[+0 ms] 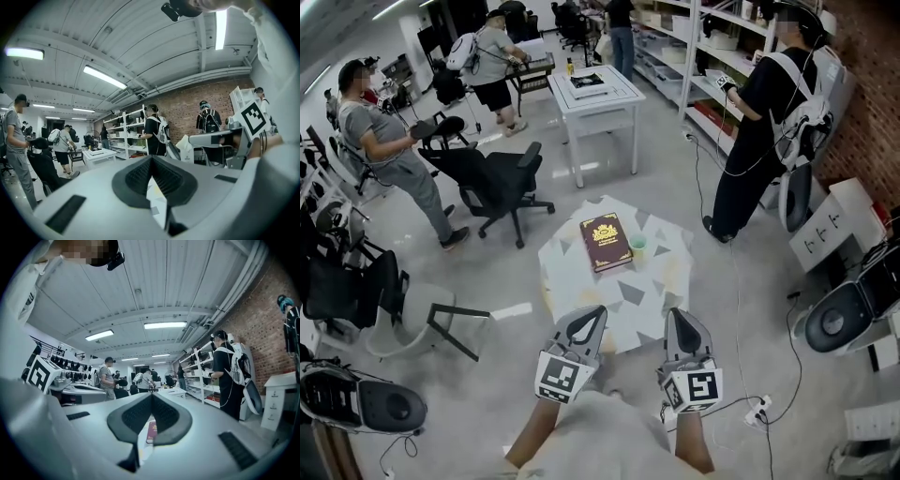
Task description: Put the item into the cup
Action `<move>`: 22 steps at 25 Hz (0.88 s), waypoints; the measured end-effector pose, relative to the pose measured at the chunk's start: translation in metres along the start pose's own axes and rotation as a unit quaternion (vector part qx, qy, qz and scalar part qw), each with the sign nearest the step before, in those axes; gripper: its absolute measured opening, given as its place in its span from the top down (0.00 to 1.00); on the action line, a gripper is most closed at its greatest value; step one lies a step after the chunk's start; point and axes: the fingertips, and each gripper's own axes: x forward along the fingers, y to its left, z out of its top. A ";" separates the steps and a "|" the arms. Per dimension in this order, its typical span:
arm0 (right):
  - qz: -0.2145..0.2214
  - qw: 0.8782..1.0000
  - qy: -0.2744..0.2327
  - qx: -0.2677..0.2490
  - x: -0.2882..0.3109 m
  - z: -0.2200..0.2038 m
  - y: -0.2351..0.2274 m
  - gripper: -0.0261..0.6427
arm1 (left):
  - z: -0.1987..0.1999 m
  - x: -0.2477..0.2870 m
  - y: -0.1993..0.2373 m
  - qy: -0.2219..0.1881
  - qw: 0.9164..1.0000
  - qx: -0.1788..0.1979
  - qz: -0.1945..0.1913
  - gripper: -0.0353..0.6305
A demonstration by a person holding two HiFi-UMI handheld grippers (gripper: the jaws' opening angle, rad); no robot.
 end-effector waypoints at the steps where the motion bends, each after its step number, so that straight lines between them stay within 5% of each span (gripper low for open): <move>1: -0.003 1.000 0.001 0.000 0.001 -0.001 -0.001 0.96 | -0.001 0.003 0.000 0.000 1.000 -0.001 -0.003 0.93; 22: -0.050 0.998 0.017 -0.020 0.083 -0.005 -0.031 0.96 | -0.009 0.090 0.065 -0.009 0.999 -0.024 -0.046 0.93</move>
